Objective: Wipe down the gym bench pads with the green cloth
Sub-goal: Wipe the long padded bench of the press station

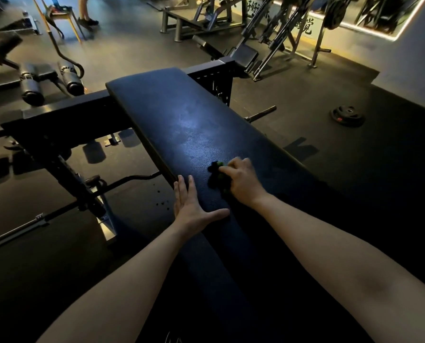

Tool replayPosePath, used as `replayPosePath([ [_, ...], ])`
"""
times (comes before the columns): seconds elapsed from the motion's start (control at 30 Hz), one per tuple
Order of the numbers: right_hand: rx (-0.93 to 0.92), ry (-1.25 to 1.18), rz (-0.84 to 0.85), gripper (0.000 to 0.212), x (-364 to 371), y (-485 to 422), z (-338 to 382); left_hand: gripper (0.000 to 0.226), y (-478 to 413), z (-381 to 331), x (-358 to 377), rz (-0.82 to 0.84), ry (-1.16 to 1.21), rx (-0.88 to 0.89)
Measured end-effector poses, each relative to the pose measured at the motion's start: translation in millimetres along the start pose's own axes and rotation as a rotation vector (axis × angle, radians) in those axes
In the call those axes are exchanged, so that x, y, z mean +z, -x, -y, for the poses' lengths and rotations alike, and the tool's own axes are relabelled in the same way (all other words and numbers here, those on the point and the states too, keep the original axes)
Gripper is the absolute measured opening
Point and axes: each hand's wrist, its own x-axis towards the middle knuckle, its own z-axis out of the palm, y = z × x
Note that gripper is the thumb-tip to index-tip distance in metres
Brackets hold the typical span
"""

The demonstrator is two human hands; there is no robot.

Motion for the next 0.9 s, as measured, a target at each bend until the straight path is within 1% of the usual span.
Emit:
replayPosePath([
  [0.1, 0.212, 0.136, -0.012, 0.052, -23.3, -1.8, -35.6, 0.142, 1.0, -1.2, 0.4, -0.004, -0.020, -0.007],
  [0.13, 0.291, 0.164, -0.009, 0.053, -28.9, -1.1, -45.1, 0.142, 1.5, -1.5, 0.6, -0.007, -0.018, -0.007],
  [0.2, 0.400, 0.182, -0.011, 0.052, -31.9, 1.1, -50.4, 0.141, 2.5, -1.4, 0.3, -0.005, -0.011, -0.005],
  [0.27, 0.446, 0.170, -0.065, 0.049, -23.6, 0.1, -39.9, 0.140, 1.6, -1.4, 0.0, -0.004, -0.003, -0.005],
  [0.37, 0.416, 0.108, -0.154, 0.046, -7.5, 0.6, -12.2, 0.140, 2.8, -3.9, 0.4, -0.011, -0.005, -0.013],
  [0.47, 0.274, 0.002, -0.149, 0.048, 4.8, 7.3, 17.1, 0.140, 3.2, -3.9, 0.1, -0.008, -0.005, -0.011],
  [0.53, 0.140, -0.100, -0.092, 0.044, 9.6, 15.0, 40.6, 0.139, 1.7, -2.6, 0.1, -0.015, -0.005, -0.011],
  [0.6, -0.015, -0.165, 0.023, 0.040, 11.8, 25.4, 59.2, 0.132, -1.2, 0.8, 0.0, -0.007, -0.007, 0.000],
  [0.67, -0.115, -0.187, 0.080, 0.045, 10.8, 30.8, 60.1, 0.126, -1.0, 1.8, 0.1, 0.003, 0.002, 0.017],
  [0.73, -0.174, -0.146, 0.083, 0.047, 9.0, 28.4, 44.5, 0.130, 0.4, 0.6, -0.2, -0.005, 0.011, 0.009],
  [0.77, -0.167, -0.106, 0.059, 0.046, 7.4, 25.6, 34.3, 0.134, 0.8, 0.3, -0.3, -0.007, 0.013, 0.008],
  [0.8, -0.118, -0.062, 0.020, 0.044, 5.1, 22.6, 22.7, 0.138, 1.6, -0.3, -0.1, -0.006, 0.011, 0.010],
  [0.9, 0.160, 0.074, -0.128, 0.047, -13.1, 16.8, -17.6, 0.141, 3.0, -2.1, -1.0, -0.004, 0.016, 0.011],
])
